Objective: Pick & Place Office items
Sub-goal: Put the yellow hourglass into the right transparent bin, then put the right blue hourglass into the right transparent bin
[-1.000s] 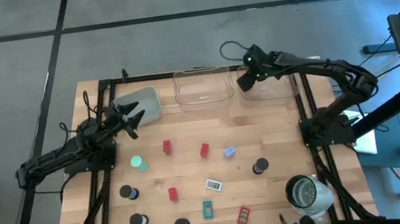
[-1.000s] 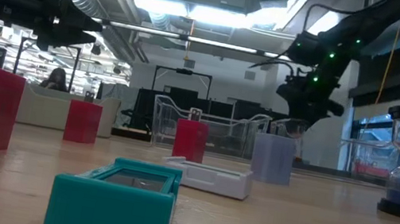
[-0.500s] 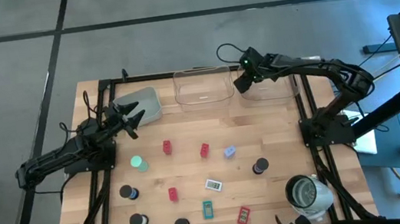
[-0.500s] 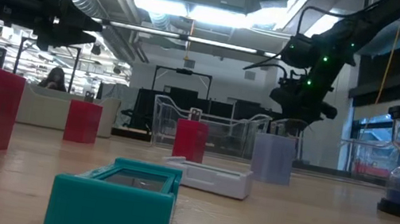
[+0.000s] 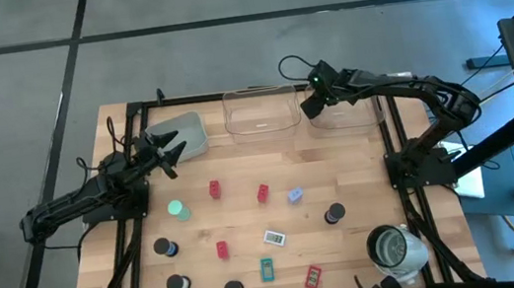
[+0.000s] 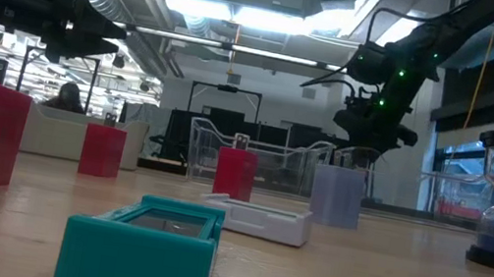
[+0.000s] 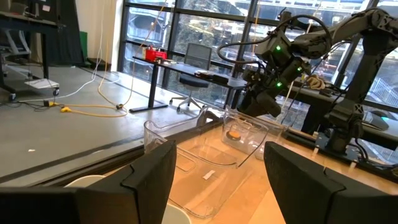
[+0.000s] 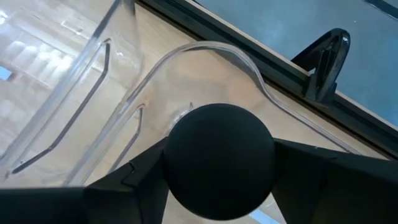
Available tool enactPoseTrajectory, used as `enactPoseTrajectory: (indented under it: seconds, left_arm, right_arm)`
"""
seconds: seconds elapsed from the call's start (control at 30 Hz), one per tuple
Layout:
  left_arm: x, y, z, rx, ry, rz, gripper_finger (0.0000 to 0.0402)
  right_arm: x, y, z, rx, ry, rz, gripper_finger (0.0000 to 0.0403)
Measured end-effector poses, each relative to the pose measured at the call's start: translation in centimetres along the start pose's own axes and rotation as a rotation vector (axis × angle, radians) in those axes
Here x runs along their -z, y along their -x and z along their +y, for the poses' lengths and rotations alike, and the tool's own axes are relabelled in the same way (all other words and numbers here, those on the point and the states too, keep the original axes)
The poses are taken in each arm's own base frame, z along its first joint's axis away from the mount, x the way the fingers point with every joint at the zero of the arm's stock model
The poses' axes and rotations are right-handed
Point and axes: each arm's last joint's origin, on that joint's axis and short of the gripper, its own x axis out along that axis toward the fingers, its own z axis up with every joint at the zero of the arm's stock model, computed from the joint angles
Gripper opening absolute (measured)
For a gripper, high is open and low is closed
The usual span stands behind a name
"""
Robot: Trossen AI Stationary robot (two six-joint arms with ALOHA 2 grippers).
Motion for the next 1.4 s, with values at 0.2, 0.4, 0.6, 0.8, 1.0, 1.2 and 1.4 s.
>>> enactPoseTrajectory:
  seconds: [0.2,0.4,0.6,0.8,1.0,1.2,1.4]
  left_arm:
    - [0.0,0.0,0.0,0.000,0.000,0.000,0.0240]
    - [0.0,0.0,0.0,0.000,0.000,0.001,0.0240]
    - [0.0,0.0,0.0,0.000,0.001,0.000,0.0240]
    - [0.0,0.0,0.0,0.000,0.023,0.001,0.0240]
    - [0.0,0.0,0.0,0.000,0.024,0.000,0.0240]
    - [0.0,0.0,0.0,0.000,0.024,0.000,0.0240]
    - [0.0,0.0,0.0,0.002,0.026,0.001,0.0240]
  right_arm:
    - [0.0,0.0,0.0,0.000,-0.001,-0.001,0.0261]
    - [0.0,0.0,0.0,0.003,0.003,-0.002,0.0299]
    - [-0.9,2.9,-1.2,0.041,0.021,0.045,0.0319]
    - [-0.7,8.2,-1.4,-0.021,0.020,0.106,0.0312]
    - [3.0,12.0,0.6,-0.238,0.044,0.213,0.0306]
    - [8.4,14.5,3.8,-0.345,0.076,0.259,0.0306]
    - [12.4,15.3,7.2,-0.459,0.146,0.275,0.0306]
